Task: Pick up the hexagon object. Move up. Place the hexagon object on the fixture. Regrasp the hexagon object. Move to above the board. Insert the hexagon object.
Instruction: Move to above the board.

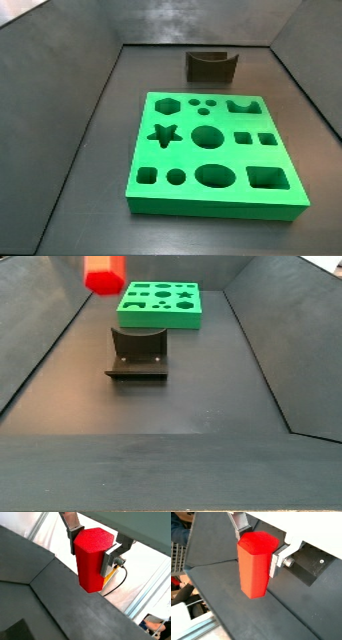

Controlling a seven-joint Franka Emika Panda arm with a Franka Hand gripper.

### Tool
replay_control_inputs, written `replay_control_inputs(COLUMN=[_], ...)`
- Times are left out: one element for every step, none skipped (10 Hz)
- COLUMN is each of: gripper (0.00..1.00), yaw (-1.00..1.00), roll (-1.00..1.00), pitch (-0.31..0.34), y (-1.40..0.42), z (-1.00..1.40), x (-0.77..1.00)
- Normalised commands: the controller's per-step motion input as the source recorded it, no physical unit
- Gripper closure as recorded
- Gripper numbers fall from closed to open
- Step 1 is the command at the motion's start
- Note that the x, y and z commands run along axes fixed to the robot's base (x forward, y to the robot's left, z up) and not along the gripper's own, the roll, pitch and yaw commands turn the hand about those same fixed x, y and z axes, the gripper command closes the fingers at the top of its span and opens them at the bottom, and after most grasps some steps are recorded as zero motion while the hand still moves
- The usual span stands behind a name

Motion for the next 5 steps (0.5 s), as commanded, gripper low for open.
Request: replay_control_inputs(gripper=[1.0, 1.0, 1.0, 1.0, 1.0], yaw=[0.09, 0.1, 0.1, 0.1, 0.1], roll=[-0.05, -0.05, -0.05, -0.05, -0.05], pitch=[0.11, 0.104, 0.095, 0.09, 0.083], y=[0.06, 0.04, 0.02, 0.0, 0.0], z=[1.0, 1.0, 0.76, 0.59, 0.42], x=[0.05, 0.05, 0.04, 0.03, 0.03])
